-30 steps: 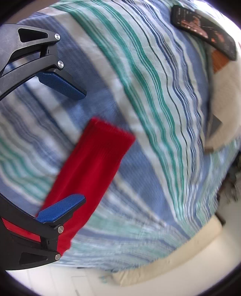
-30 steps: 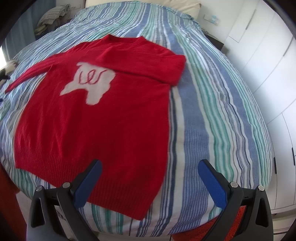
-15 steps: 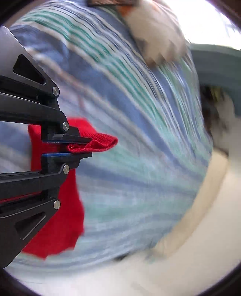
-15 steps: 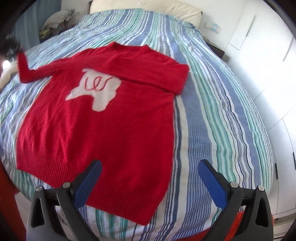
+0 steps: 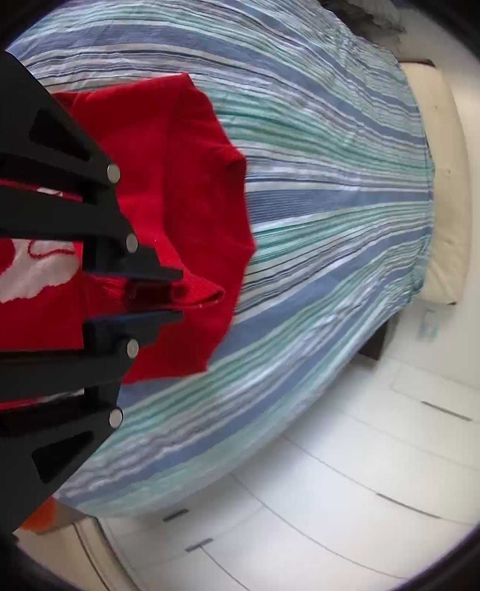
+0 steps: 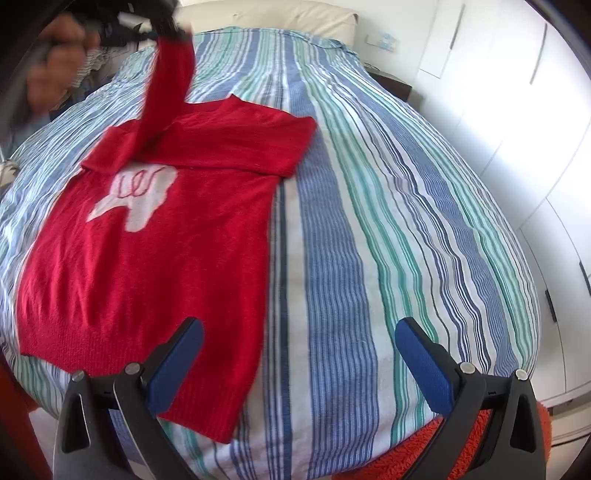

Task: Fold small clothes
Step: 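Carry the sleeve across the sweater body with the left gripper and open, then lower both grippers to the sweater hem and close them on it, then lift the hem with both grippers, fold it onto the collar, and open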

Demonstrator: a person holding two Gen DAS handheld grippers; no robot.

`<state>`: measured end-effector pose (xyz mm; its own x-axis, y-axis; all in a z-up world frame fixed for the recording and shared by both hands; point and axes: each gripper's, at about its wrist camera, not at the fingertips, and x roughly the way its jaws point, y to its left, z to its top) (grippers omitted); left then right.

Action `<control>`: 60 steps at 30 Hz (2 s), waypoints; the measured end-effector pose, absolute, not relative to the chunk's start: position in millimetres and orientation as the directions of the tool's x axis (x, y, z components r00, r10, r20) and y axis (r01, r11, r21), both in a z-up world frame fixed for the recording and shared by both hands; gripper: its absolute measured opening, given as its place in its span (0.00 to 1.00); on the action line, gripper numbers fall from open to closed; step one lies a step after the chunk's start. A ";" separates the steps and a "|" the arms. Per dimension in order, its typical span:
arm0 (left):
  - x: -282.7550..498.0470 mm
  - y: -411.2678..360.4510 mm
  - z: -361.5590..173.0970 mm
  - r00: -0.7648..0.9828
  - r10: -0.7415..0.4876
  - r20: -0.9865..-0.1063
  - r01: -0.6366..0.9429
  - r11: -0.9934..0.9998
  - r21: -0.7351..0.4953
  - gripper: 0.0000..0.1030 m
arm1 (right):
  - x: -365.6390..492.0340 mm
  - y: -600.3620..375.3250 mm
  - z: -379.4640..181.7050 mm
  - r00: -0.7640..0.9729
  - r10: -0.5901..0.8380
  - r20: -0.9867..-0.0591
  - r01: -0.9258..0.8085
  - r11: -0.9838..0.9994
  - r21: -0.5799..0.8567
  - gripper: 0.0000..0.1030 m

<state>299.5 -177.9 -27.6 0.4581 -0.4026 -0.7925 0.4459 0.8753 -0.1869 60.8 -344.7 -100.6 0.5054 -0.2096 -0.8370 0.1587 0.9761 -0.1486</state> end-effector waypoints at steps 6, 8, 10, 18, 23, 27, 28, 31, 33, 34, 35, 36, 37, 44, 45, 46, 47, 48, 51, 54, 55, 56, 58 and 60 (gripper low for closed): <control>242.1 -153.0 -57.0 0.474 -0.333 -0.815 0.480 0.874 -0.078 0.85 | 60.9 -365.6 -103.1 0.505 -0.155 -0.849 0.208 0.977 -0.055 0.99; 228.8 -118.1 -67.6 0.490 -0.314 -0.813 0.423 0.901 -0.093 0.90 | 62.5 -371.7 -105.0 0.502 -0.131 -0.855 0.211 0.977 -0.026 0.99; 207.4 -81.8 -93.5 0.469 -0.262 -0.843 0.360 0.929 -0.088 0.90 | 67.1 -368.2 -104.2 0.510 -0.089 -0.856 0.183 0.983 0.007 0.99; 101.8 -4.1 -156.1 0.389 -0.025 -0.921 0.309 0.945 0.105 0.95 | 91.9 -324.6 -154.3 0.301 0.023 -0.953 -0.017 1.000 0.019 0.99; 59.6 53.5 -131.6 0.386 -0.008 -0.922 0.145 0.988 0.052 0.94 | 55.8 -359.8 -138.7 0.311 0.086 -0.946 0.094 0.988 0.121 0.99; 63.6 70.8 -141.8 0.317 -0.192 -0.929 0.089 0.981 -0.172 0.92 | 45.4 -379.7 -128.7 0.345 0.353 -0.870 0.106 0.906 0.410 0.99; 66.5 69.8 -147.3 0.300 -0.251 -0.920 0.088 0.968 -0.236 0.89 | 46.4 -384.6 -133.6 0.343 0.423 -0.839 0.128 0.864 0.488 0.99; 76.9 66.5 -161.0 0.268 -0.306 -0.914 0.077 0.952 -0.296 0.70 | 48.5 -393.2 -157.7 0.313 0.551 -0.774 0.197 0.759 0.620 0.86; 74.3 62.8 -160.6 0.275 -0.294 -0.916 0.078 0.956 -0.283 0.64 | 46.3 -392.0 -171.8 0.288 0.572 -0.768 0.237 0.735 0.636 0.65; 72.3 60.3 -159.7 0.272 -0.303 -0.913 0.085 0.953 -0.291 0.52 | 44.9 -391.4 -174.8 0.288 0.586 -0.758 0.237 0.723 0.649 0.57; 69.3 58.1 -159.7 0.265 -0.315 -0.911 0.093 0.949 -0.301 0.38 | 41.5 -390.9 -177.2 0.285 0.602 -0.746 0.234 0.711 0.663 0.44; 67.5 56.0 -160.5 0.256 -0.322 -0.912 0.095 0.947 -0.307 0.24 | 40.3 -389.7 -179.0 0.283 0.618 -0.733 0.232 0.698 0.678 0.30; 66.3 53.6 -162.4 0.246 -0.328 -0.912 0.093 0.945 -0.315 0.17 | 38.6 -391.1 -178.4 0.289 0.621 -0.729 0.231 0.694 0.682 0.24; 66.8 66.0 -146.6 0.269 -0.374 -0.887 0.054 0.926 -0.374 0.02 | 28.9 -397.7 -144.6 0.347 0.516 -0.783 0.188 0.780 0.597 0.04; 64.4 69.1 -141.6 0.275 -0.390 -0.879 0.047 0.918 -0.393 0.02 | 25.4 -399.0 -137.6 0.358 0.519 -0.777 0.184 0.776 0.603 0.04; 65.7 74.7 -137.1 0.279 -0.414 -0.866 0.032 0.906 -0.422 0.02 | 27.4 -398.6 -133.4 0.366 0.527 -0.767 0.183 0.767 0.614 0.04; 68.5 79.4 -133.4 0.284 -0.436 -0.854 0.017 0.893 -0.450 0.02 | 27.7 -399.6 -127.5 0.379 0.537 -0.754 0.180 0.756 0.629 0.04; 75.1 82.4 -127.9 0.295 -0.467 -0.834 -0.001 0.872 -0.489 0.02 | 31.9 -399.0 -121.4 0.397 0.548 -0.736 0.170 0.744 0.646 0.04; 105.7 89.7 -111.1 0.351 -0.526 -0.775 -0.033 0.820 -0.571 0.02 | 61.8 -400.1 -104.4 0.465 0.566 -0.681 0.130 0.717 0.685 0.04; 157.2 89.6 -92.2 0.420 -0.542 -0.728 -0.043 0.789 -0.612 0.02 | 100.4 -407.4 -92.5 0.532 0.554 -0.641 0.122 0.699 0.705 0.04; 176.9 87.2 -85.8 0.445 -0.530 -0.722 -0.038 0.794 -0.606 0.02 | 117.4 -409.6 -87.9 0.553 0.540 -0.634 0.115 0.704 0.700 0.04; 195.4 84.7 -81.2 0.462 -0.524 -0.716 -0.034 0.796 -0.605 0.02 | 136.7 -413.0 -83.9 0.574 0.529 -0.625 0.109 0.707 0.699 0.04; 234.6 79.0 -76.2 0.477 -0.510 -0.716 -0.039 0.801 -0.597 0.02 | 169.7 -419.4 -78.8 0.598 0.516 -0.613 0.113 0.703 0.702 0.04; 271.3 74.9 -72.5 0.483 -0.495 -0.722 -0.046 0.809 -0.586 0.02 | 205.8 -426.6 -76.8 0.611 0.500 -0.614 0.118 0.709 0.695 0.04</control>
<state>271.3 74.9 -72.5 0.4826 -0.4951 -0.7225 -0.0464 0.8093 -0.5856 205.8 -426.6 -76.8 0.6111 0.4999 -0.6137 0.1182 0.7091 0.6952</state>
